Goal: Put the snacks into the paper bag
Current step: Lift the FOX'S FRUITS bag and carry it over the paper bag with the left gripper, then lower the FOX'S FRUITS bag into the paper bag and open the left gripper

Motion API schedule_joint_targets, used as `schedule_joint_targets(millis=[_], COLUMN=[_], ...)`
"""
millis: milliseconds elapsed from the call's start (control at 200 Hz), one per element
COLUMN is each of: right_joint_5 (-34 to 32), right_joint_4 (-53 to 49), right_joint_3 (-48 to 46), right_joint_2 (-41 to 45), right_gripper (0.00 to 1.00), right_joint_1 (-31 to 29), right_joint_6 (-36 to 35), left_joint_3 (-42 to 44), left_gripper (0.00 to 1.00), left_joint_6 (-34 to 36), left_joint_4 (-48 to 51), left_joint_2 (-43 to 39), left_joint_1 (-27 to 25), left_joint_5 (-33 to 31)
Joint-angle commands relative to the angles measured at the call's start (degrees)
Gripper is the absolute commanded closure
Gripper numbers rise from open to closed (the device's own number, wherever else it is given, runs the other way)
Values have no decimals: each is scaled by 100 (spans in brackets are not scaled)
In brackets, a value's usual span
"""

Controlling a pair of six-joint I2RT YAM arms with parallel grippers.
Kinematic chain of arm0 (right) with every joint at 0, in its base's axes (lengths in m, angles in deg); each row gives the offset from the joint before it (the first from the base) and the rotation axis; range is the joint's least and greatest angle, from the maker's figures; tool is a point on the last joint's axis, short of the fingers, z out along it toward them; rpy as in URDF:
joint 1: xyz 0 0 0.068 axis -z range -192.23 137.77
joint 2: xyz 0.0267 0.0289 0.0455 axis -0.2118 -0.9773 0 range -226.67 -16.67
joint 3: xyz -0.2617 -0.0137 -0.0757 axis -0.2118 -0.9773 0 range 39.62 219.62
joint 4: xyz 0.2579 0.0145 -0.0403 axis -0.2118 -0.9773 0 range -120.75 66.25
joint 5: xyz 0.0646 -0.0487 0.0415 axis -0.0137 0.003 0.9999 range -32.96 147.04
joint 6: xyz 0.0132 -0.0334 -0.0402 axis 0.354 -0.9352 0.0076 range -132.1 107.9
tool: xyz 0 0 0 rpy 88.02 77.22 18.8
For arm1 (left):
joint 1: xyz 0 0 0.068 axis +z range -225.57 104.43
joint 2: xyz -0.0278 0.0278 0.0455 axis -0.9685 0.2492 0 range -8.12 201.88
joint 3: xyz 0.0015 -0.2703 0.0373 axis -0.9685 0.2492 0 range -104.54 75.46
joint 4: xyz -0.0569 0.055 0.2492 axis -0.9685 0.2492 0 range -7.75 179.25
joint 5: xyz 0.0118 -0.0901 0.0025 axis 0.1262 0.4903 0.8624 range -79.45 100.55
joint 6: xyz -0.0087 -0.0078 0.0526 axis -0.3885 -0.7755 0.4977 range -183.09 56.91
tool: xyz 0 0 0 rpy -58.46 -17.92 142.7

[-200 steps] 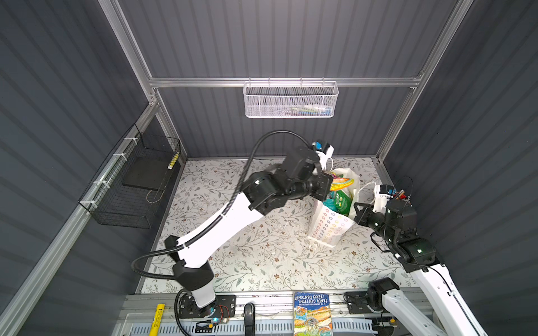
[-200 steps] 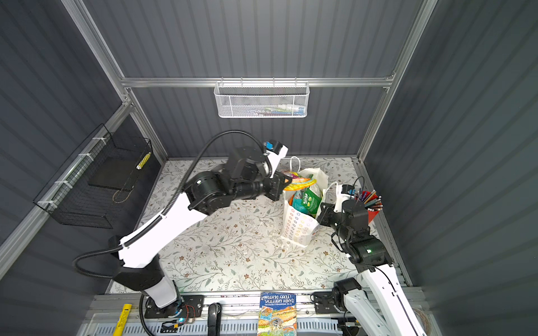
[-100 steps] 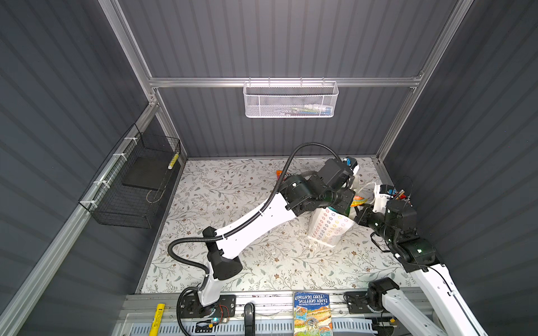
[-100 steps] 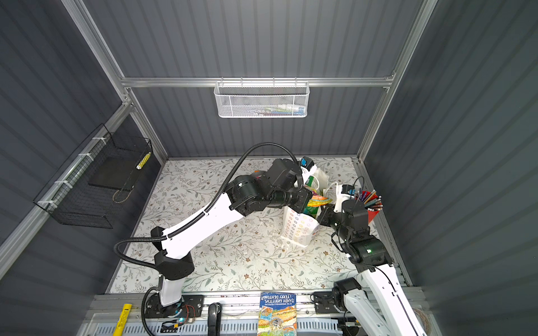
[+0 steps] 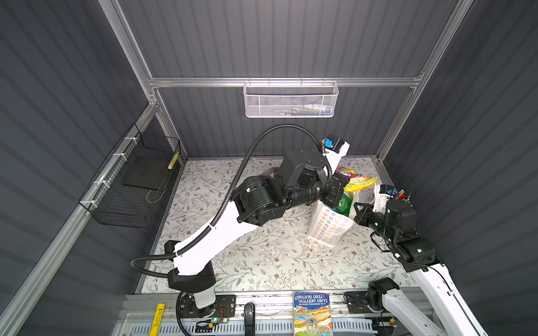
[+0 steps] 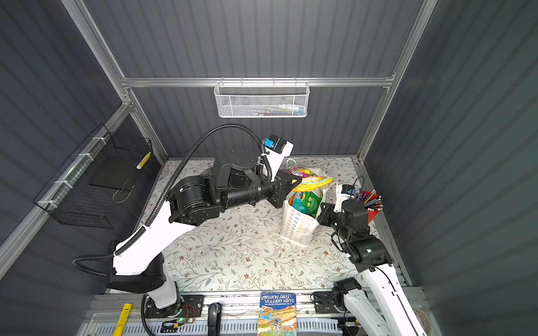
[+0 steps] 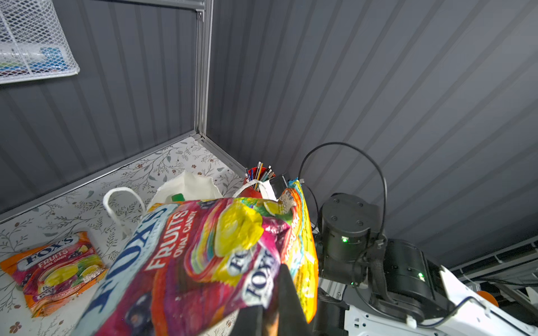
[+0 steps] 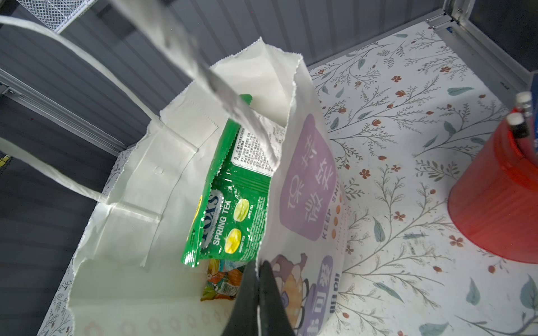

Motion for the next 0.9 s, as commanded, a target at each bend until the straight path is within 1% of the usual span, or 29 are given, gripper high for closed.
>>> schedule_joint_targets(millis=[0, 165, 305, 425, 595, 695, 756, 841, 896], right_joint_5=[13, 6, 11, 15, 6, -24, -7, 1, 5], right_joint_4=[55, 61, 48, 51, 48, 45, 36, 37, 44], right_joint_3=[157, 157, 166, 166, 166, 166, 175, 175, 166], right_joint_2=[-2, -3, 7, 29, 33, 33, 42, 59, 46], right_gripper=[100, 100, 100, 100, 100, 100, 100, 100, 100], right_joint_1=[-39, -38, -39, -39, -39, -39, -39, -39, -48], right_joint_6=[-108, -108, -109, -108, -108, -120, -122, -122, -114], left_joint_3=[-131, -440, -479, -370, -527, -854, -632, -98, -7], left_gripper=[100, 100, 100, 100, 100, 100, 100, 100, 100], left_joint_6=[129, 130, 54, 17, -36, 28, 42, 58, 80], left_joint_4=[-328, -194, -57, 3, 519, 1043, 1230, 1116, 971], left_joint_2=[206, 700, 945, 1042, 1274, 1474, 1389, 1118, 1092], left_joint_1=[-101, -119, -120, -112, -89, -56, -52, -48, -43], left_joint_5=[225, 78, -287, -455, -877, -793, -791, -781, -785])
